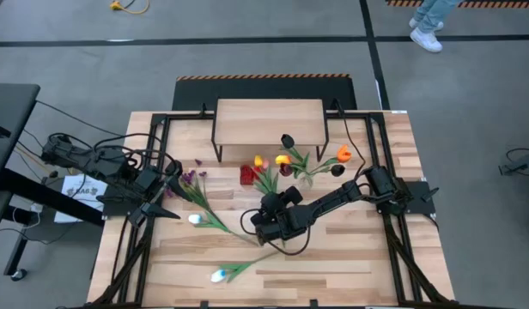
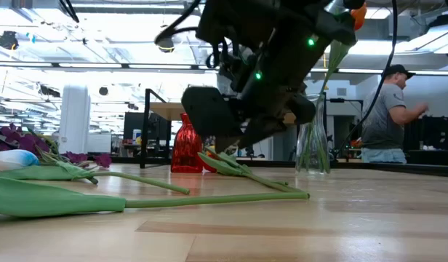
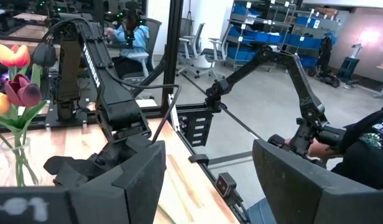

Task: Pick and place flowers into a vace then onto a shelf
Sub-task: Put the top white flower into the red vase

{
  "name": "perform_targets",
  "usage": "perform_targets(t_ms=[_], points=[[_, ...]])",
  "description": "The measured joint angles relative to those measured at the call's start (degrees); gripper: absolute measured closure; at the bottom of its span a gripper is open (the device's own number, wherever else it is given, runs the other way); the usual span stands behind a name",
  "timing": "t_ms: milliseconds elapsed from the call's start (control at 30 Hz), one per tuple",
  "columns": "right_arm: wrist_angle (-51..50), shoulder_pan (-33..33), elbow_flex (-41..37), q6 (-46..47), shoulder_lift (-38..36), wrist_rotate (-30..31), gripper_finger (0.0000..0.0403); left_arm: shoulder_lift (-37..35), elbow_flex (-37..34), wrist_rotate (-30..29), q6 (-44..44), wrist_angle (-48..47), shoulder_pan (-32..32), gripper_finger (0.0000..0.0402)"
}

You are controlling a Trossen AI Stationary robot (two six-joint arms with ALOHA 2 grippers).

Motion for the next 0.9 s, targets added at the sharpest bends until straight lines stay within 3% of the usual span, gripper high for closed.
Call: perform_targets(t_ms=[367,900], points=[[-1.7,-0.7,-1.3,1.7,-0.1,-0.4,0.018,0.0,0.0,-0.1,-0.3,-0.3,0.0,0.017],[-3.0,-1.4,-1.3,1.7,-0.1,-4.0,0.0228,0.0,0.0,0.0,-0.4,-0.3,0.0,0.017]])
